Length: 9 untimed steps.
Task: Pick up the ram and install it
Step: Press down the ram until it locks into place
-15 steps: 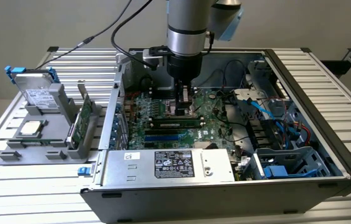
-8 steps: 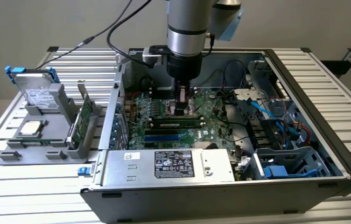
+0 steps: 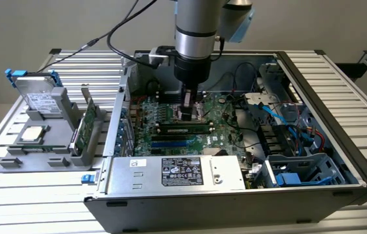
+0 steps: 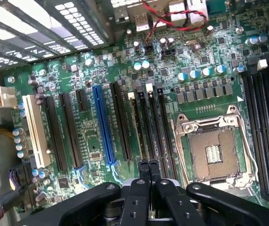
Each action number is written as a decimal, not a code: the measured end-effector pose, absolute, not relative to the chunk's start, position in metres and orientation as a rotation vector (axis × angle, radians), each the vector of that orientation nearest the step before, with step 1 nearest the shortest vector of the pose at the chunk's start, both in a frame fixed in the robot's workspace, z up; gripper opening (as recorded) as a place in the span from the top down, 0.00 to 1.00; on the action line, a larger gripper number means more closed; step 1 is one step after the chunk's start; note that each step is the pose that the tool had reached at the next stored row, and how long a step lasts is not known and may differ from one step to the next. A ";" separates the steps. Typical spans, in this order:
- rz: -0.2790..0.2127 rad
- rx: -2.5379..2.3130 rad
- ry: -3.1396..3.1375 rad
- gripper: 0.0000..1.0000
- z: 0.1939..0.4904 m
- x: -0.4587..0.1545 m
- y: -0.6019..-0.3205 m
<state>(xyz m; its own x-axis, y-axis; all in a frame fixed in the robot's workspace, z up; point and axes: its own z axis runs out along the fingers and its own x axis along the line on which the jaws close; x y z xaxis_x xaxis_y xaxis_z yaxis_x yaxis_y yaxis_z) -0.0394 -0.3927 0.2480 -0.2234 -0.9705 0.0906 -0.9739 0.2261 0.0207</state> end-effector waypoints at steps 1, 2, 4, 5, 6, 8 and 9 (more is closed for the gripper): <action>0.060 1.884 -2.407 0.90 0.248 -0.039 -0.393; 0.059 1.862 -2.424 0.90 0.248 -0.039 -0.393; 0.057 1.820 -2.455 0.90 0.247 -0.039 -0.393; 0.056 1.800 -2.469 0.90 0.247 -0.039 -0.393; 0.055 1.779 -2.484 0.90 0.247 -0.039 -0.393; 0.053 1.736 -2.514 0.90 0.247 -0.039 -0.393; 0.052 1.715 -2.528 0.90 0.246 -0.039 -0.393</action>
